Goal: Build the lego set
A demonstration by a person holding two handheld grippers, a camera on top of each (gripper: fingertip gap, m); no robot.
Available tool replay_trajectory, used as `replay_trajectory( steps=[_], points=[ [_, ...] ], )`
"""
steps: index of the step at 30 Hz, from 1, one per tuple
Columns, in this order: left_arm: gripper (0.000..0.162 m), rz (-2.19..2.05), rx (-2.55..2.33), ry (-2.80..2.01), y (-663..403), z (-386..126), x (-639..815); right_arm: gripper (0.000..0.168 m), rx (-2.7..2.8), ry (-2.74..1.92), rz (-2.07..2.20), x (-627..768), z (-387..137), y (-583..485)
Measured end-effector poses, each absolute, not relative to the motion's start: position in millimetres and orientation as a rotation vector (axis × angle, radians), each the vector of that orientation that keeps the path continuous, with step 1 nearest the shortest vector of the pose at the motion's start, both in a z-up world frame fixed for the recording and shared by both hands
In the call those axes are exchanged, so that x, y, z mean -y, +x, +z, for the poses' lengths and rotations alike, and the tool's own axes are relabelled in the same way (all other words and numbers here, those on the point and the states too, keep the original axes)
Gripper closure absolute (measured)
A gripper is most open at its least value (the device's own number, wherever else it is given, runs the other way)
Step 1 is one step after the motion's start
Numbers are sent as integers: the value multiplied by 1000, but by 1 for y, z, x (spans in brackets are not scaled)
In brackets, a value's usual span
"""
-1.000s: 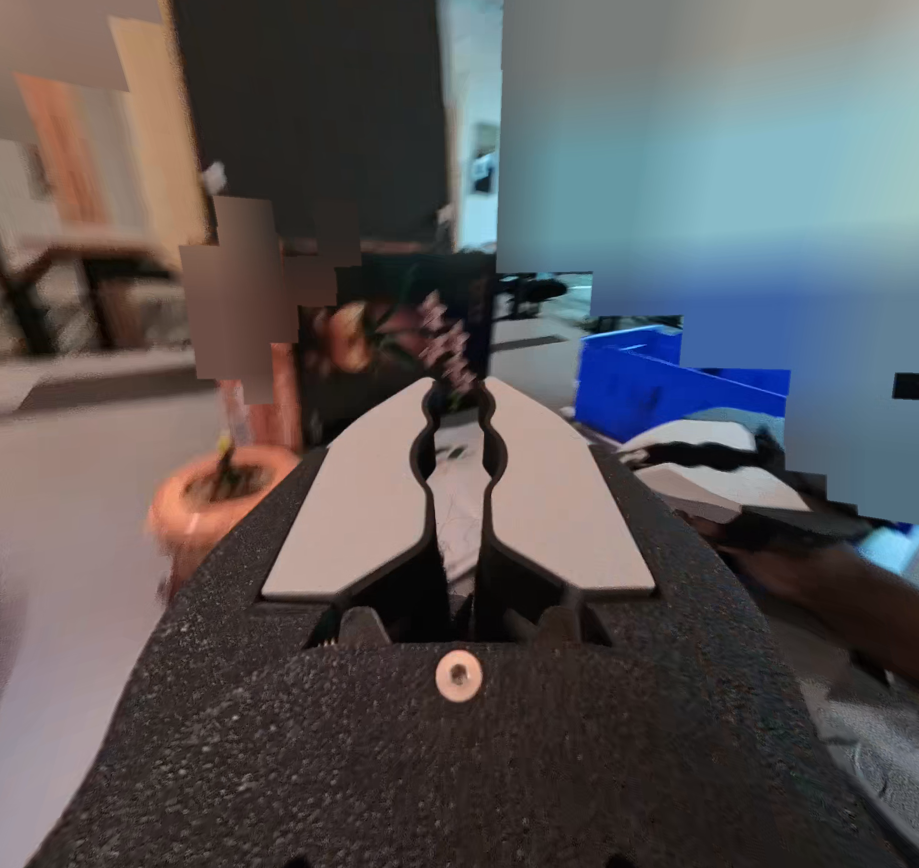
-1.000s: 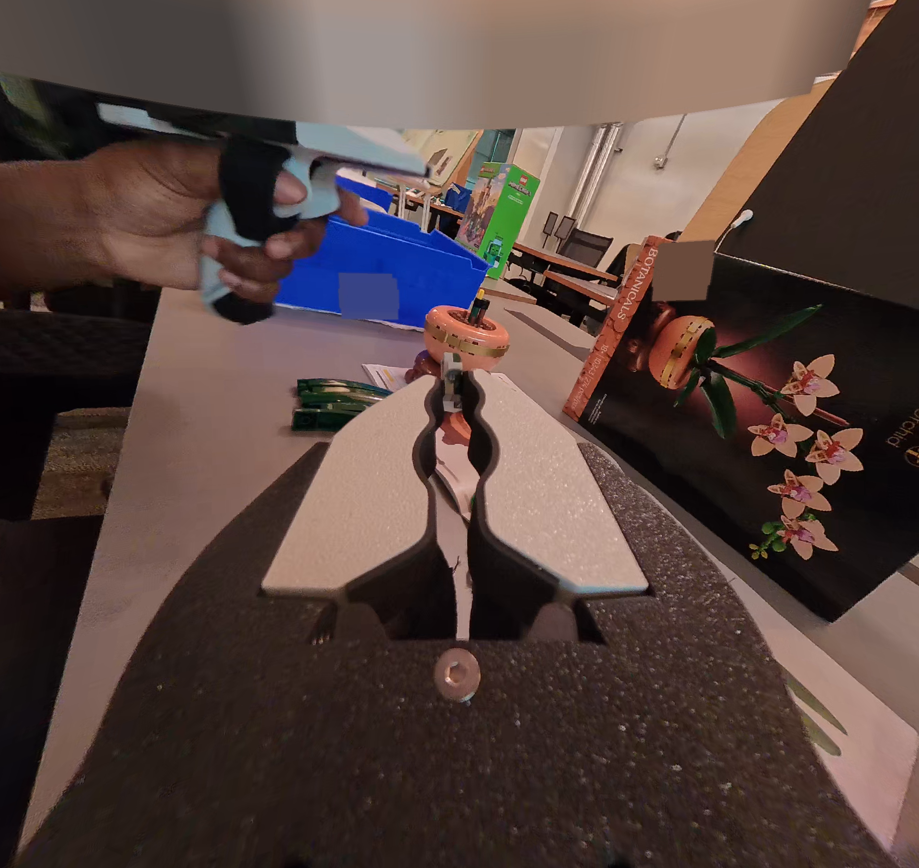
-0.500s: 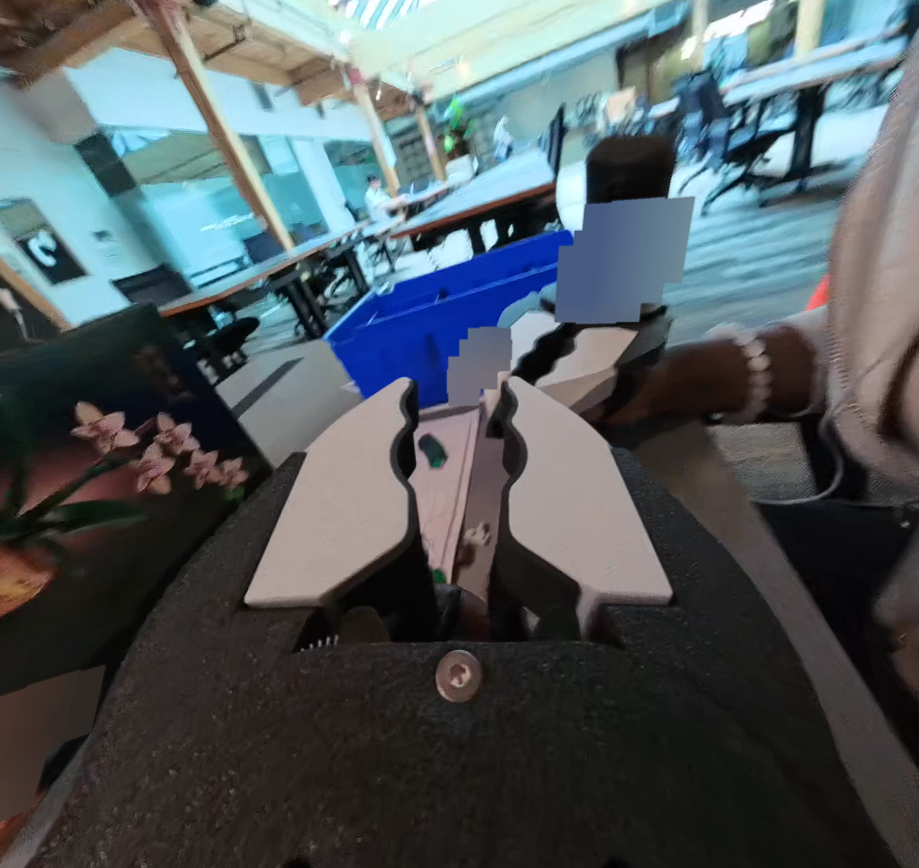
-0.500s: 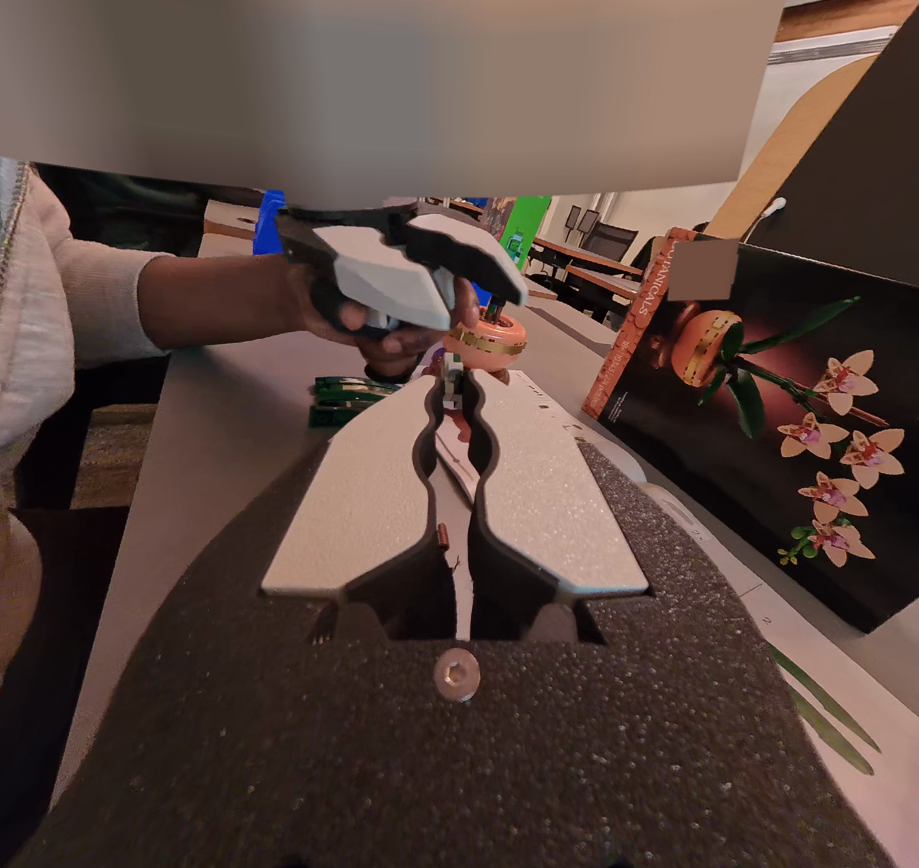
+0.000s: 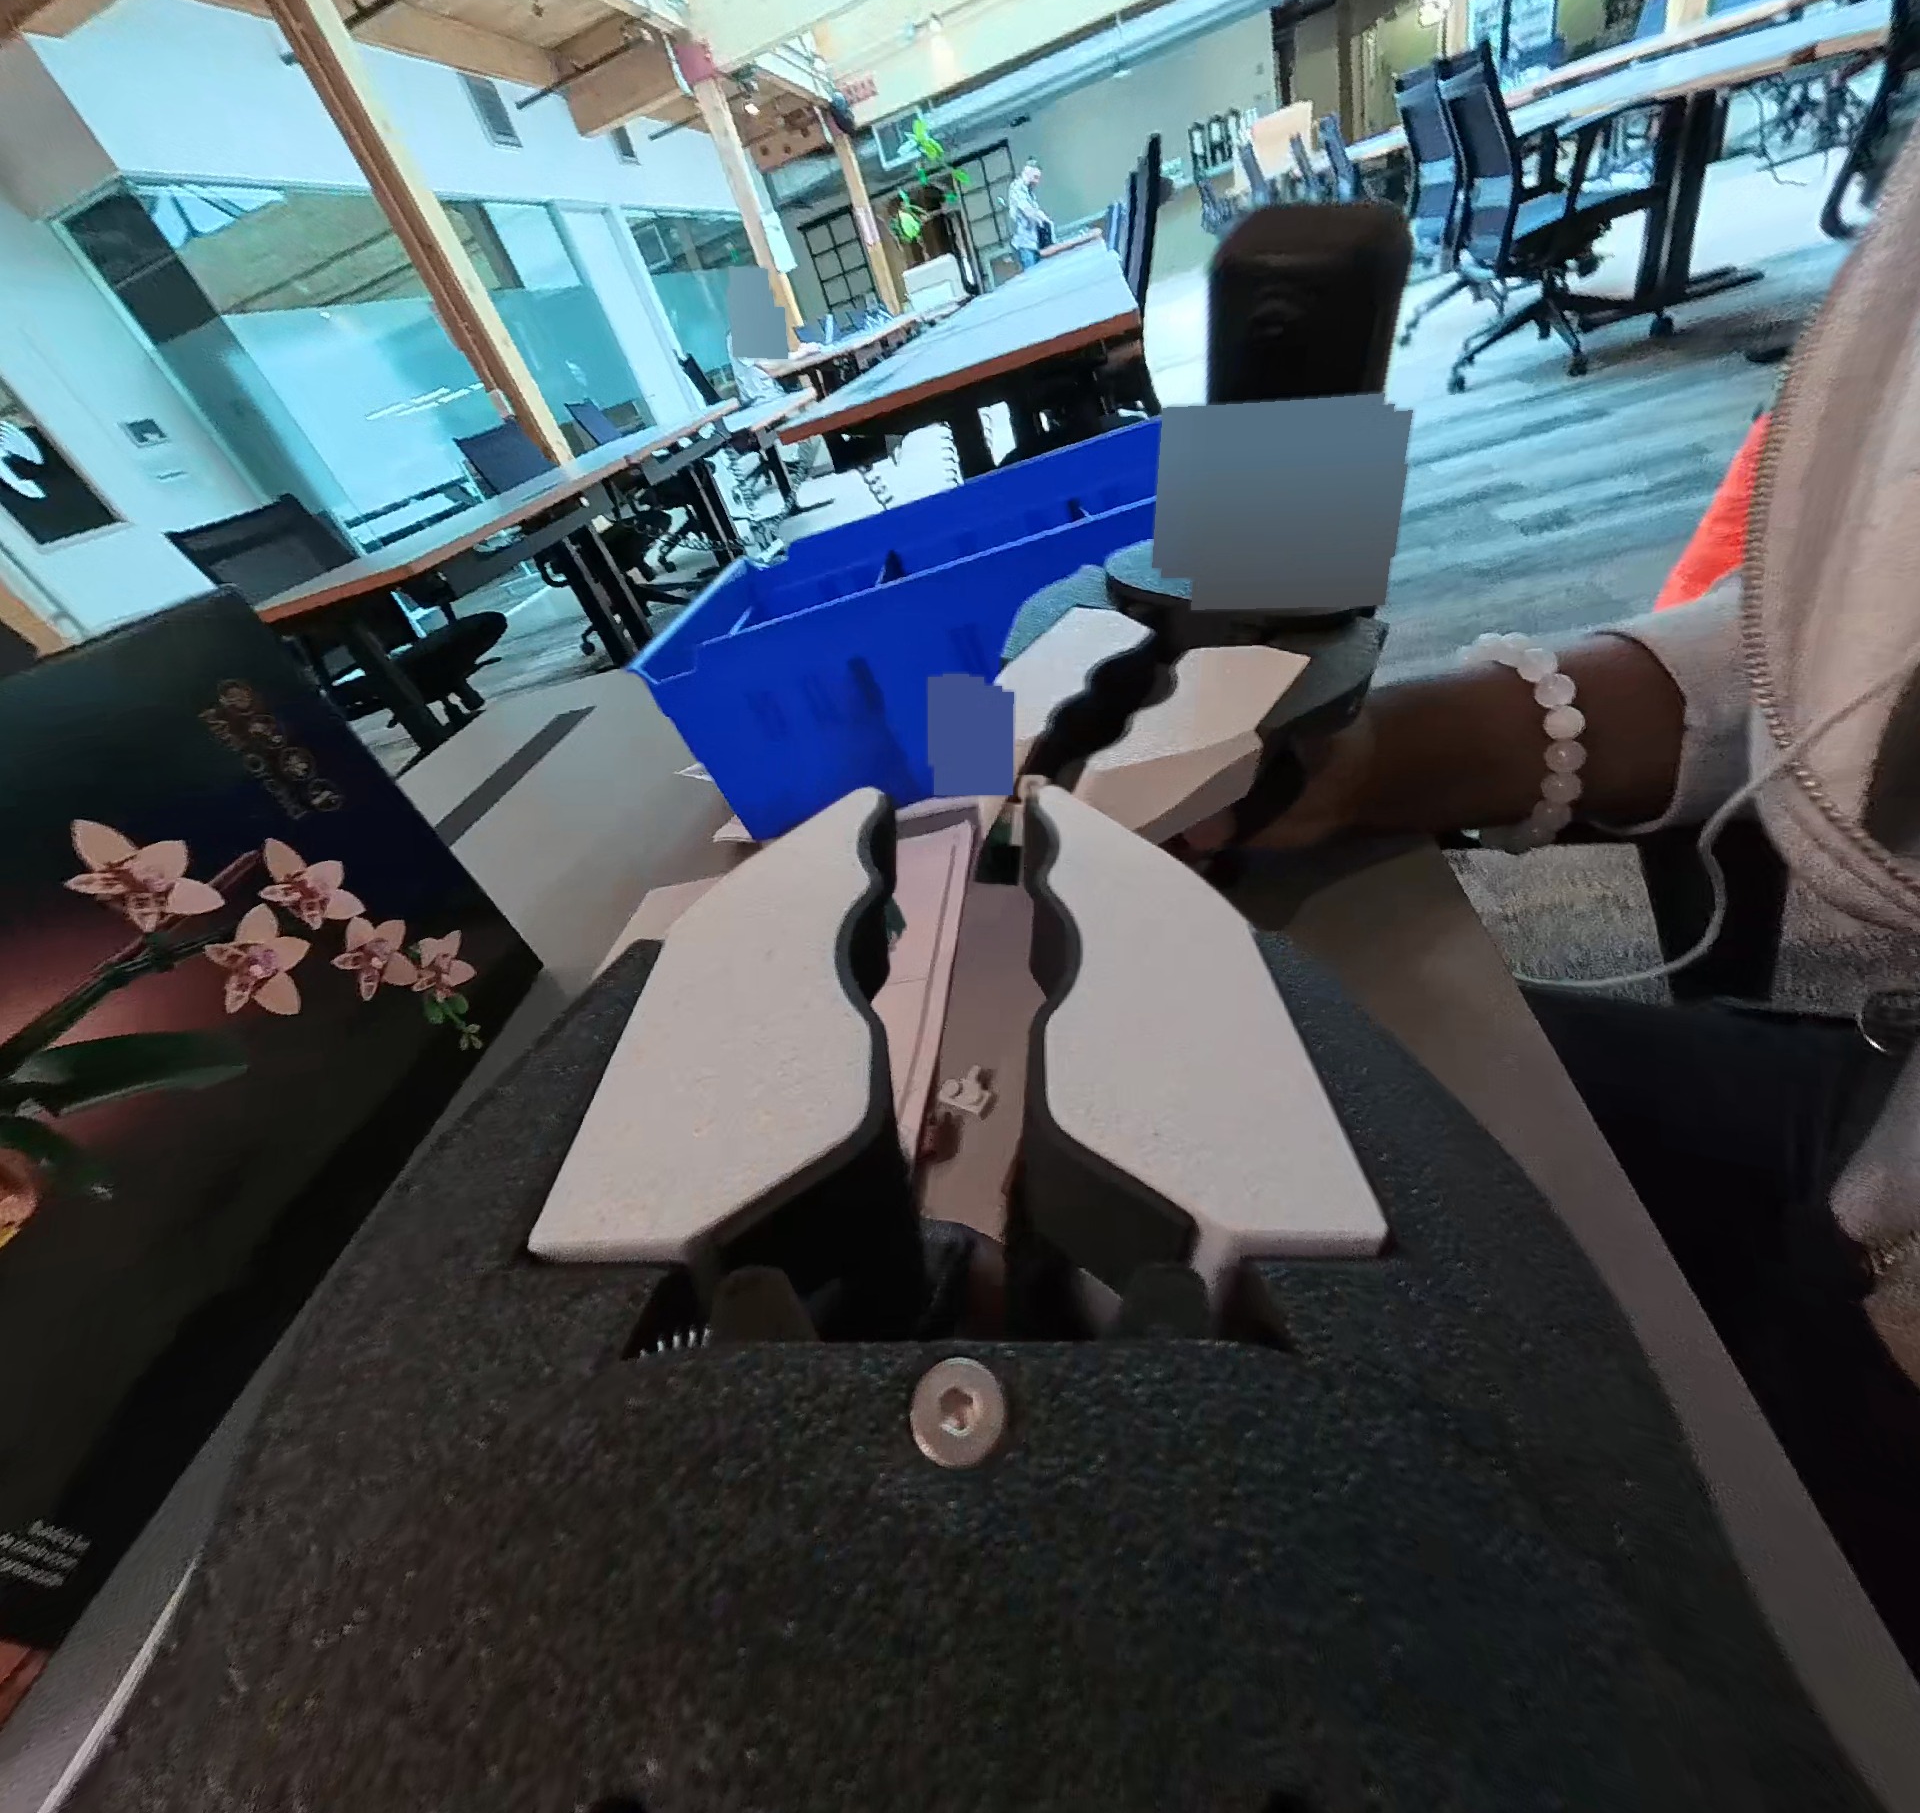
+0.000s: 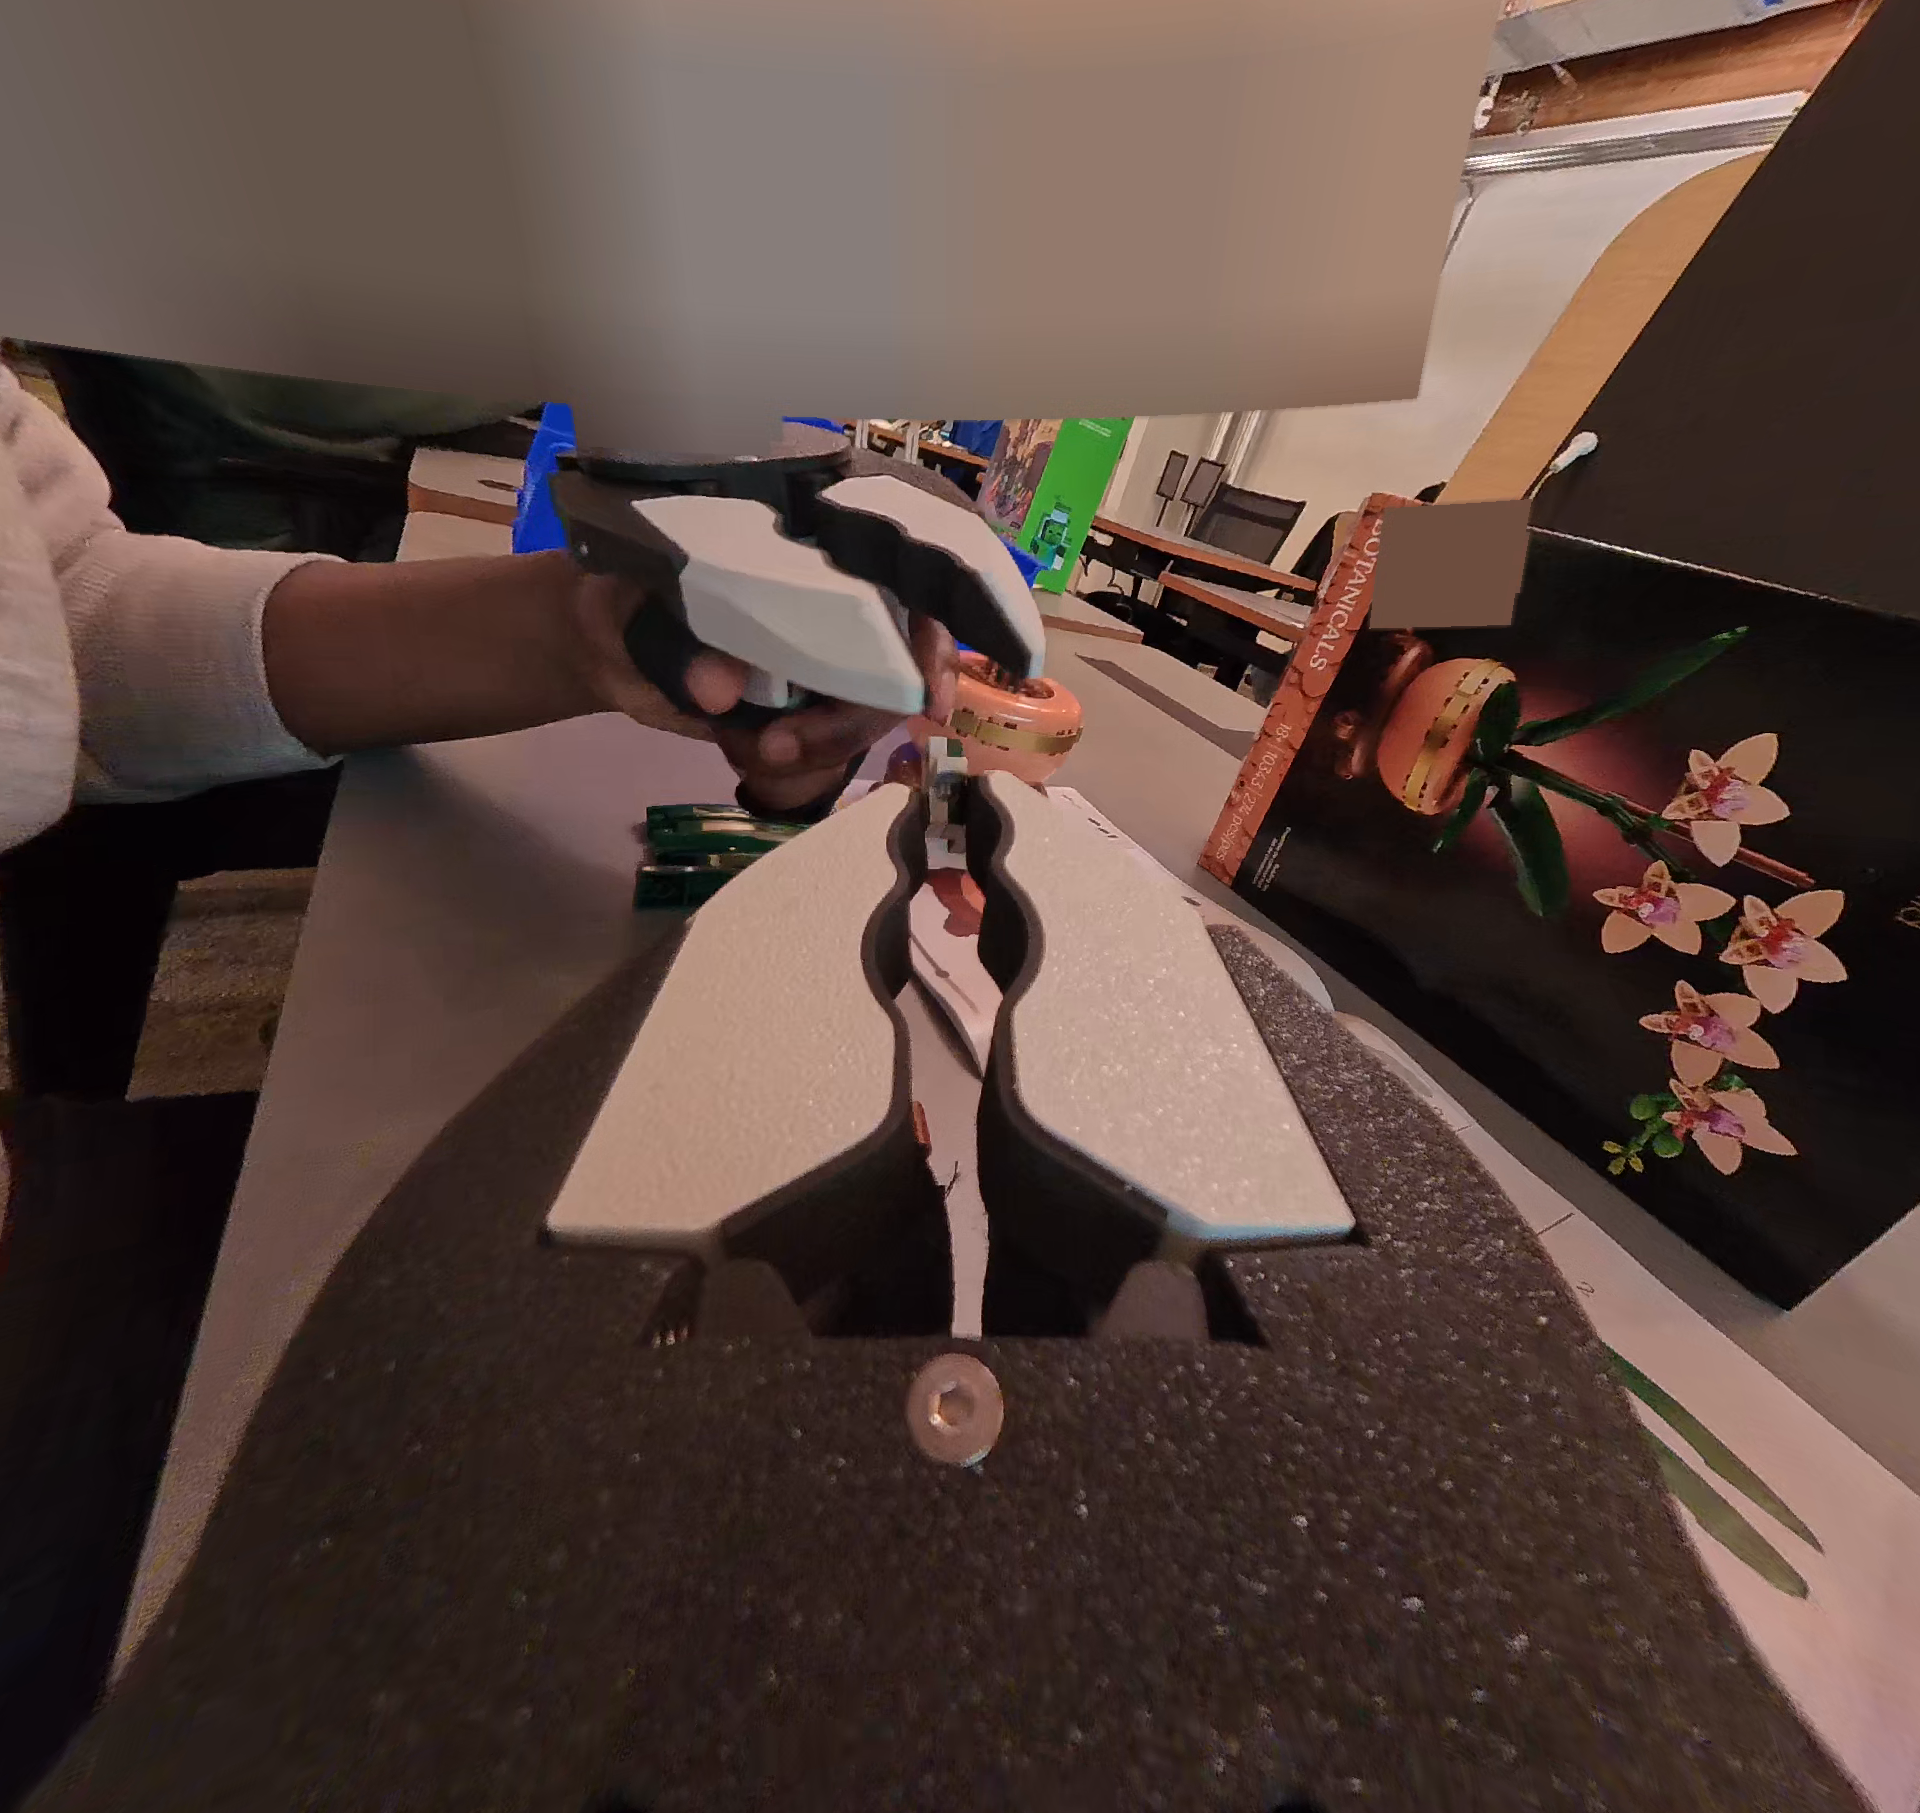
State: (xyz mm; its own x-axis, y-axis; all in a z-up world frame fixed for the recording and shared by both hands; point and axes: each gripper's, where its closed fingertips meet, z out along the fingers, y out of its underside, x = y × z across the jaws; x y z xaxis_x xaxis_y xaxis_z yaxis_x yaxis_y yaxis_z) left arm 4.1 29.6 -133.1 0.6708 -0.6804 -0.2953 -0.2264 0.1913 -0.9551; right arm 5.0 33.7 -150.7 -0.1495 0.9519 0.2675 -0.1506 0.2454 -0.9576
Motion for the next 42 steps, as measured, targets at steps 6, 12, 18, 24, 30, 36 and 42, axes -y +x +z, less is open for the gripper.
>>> replay_trajectory(
  steps=[6,12,18,24,30,36,42],
  points=[
    [159,-335,-572,-1299,-32,-102,-40,161,1270,-837,1181,-38,-143,12],
    [152,-353,-367,-1356,-66,-100,-49,161,1256,-853,1151,-40,-145,18],
    [146,-320,-366,-1431,-71,-109,-52,161,1401,-803,1216,-20,-142,1],
    [145,-442,-466,-1506,-52,-124,-48,160,1450,-819,1215,-36,-140,-18],
    [143,-159,-501,-1709,-79,-160,-61,161,1420,-905,1101,-54,-158,-15],
    [143,-308,-565,-1741,-59,-167,-54,161,1372,-1083,1171,-71,-165,-14],
    [142,-499,-697,-1710,-32,-168,-37,161,1560,-1013,1268,-44,-175,-15]
  ],
)
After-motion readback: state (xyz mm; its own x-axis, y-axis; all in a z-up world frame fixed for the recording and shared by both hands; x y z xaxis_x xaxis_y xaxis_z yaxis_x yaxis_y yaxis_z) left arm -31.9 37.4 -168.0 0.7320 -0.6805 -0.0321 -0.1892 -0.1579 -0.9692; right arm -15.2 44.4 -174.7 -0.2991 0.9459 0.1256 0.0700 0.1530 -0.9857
